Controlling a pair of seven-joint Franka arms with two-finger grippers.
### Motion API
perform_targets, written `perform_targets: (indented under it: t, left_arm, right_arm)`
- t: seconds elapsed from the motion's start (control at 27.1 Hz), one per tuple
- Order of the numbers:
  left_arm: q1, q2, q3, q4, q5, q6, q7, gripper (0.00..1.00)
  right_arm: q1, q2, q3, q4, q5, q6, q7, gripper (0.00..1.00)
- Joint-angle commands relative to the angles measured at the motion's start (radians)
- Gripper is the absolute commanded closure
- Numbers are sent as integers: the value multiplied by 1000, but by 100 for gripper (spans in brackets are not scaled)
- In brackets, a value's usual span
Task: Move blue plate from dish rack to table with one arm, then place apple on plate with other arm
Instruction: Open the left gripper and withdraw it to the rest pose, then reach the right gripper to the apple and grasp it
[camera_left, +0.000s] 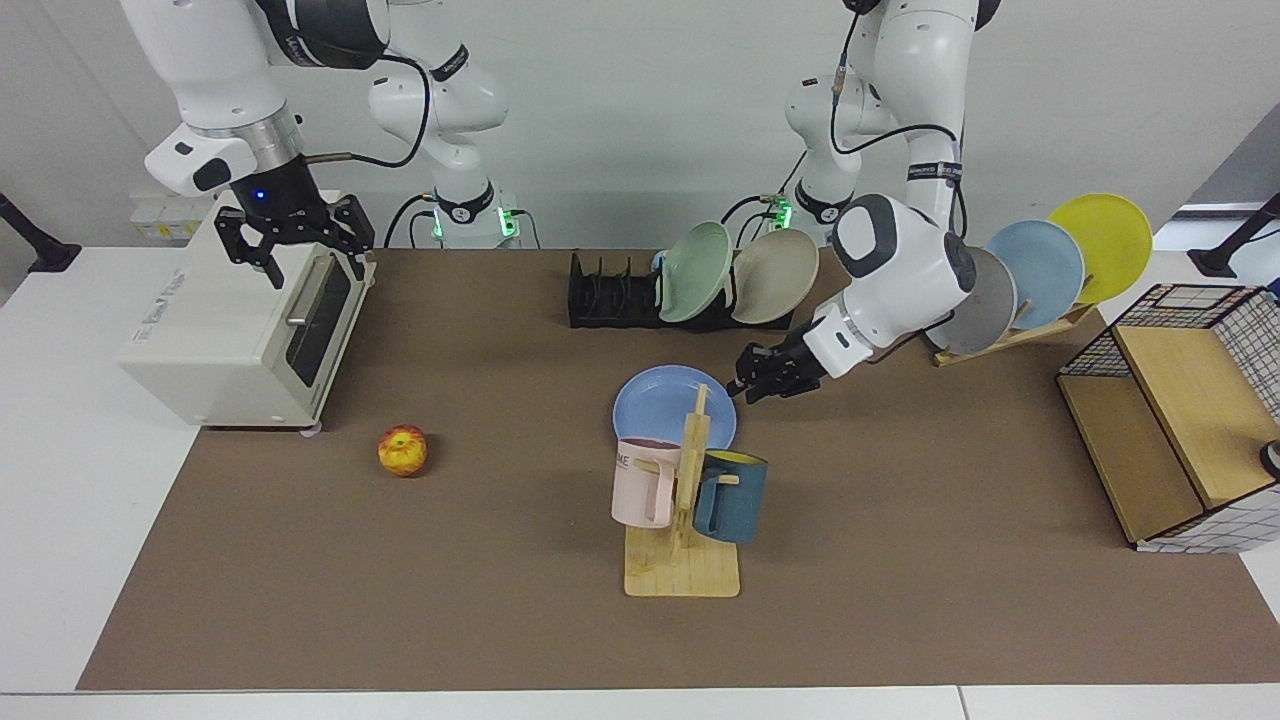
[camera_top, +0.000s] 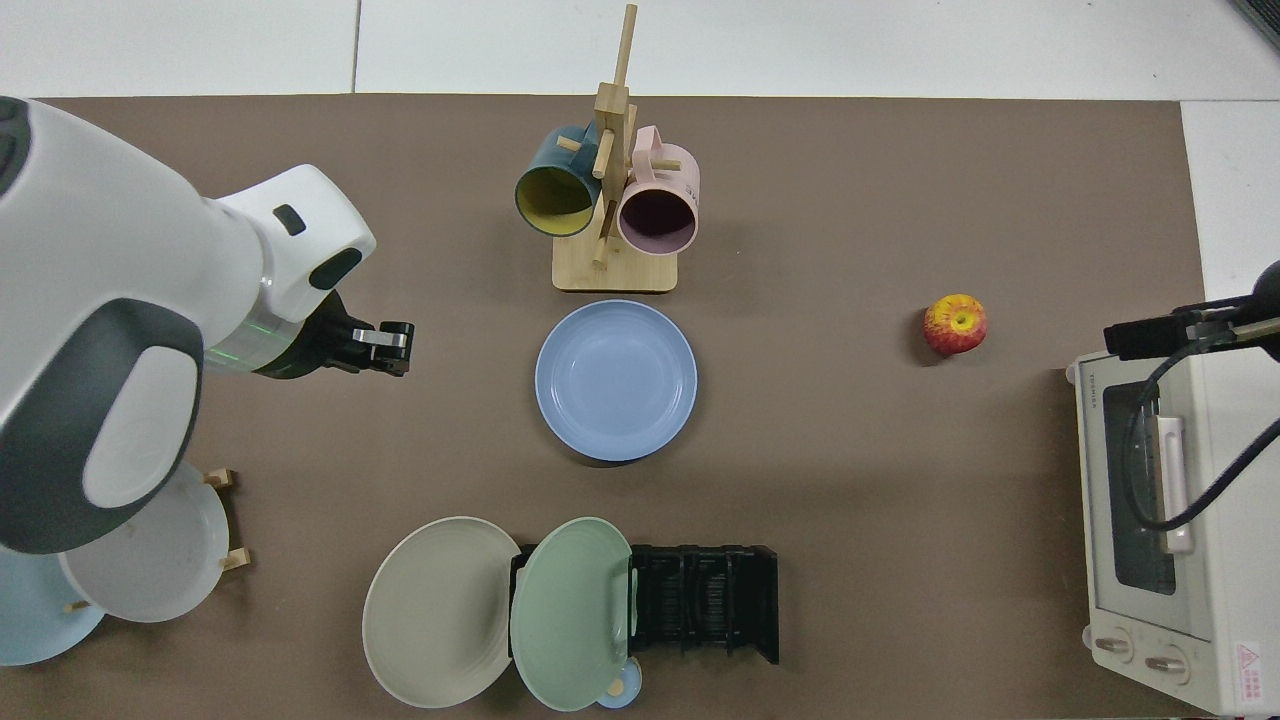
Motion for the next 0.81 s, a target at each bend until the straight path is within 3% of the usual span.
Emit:
perform_targets:
  t: [0.0, 0.07, 0.22, 0.37, 0.78]
  left_arm:
    - [-2, 21, 18, 105, 63, -99, -11, 41]
    - [1, 16, 20, 105, 97, -104, -8, 31]
    - [5, -11, 23, 105, 122, -136, 64, 23]
    - [5, -28, 36, 96, 112, -137, 130, 0]
    - [9, -61, 73, 70, 106, -183, 118, 0]
  right_arm:
    - [-6, -8, 5, -5, -8, -1, -13, 1]
    - [-6, -8, 5, -5, -8, -1, -13, 1]
    - [-6, -8, 5, -5, -8, -1, -13, 1]
    - [-6, -8, 3, -5, -8, -1, -13, 1]
    - [-4, -8, 6, -5, -4, 1, -20, 1]
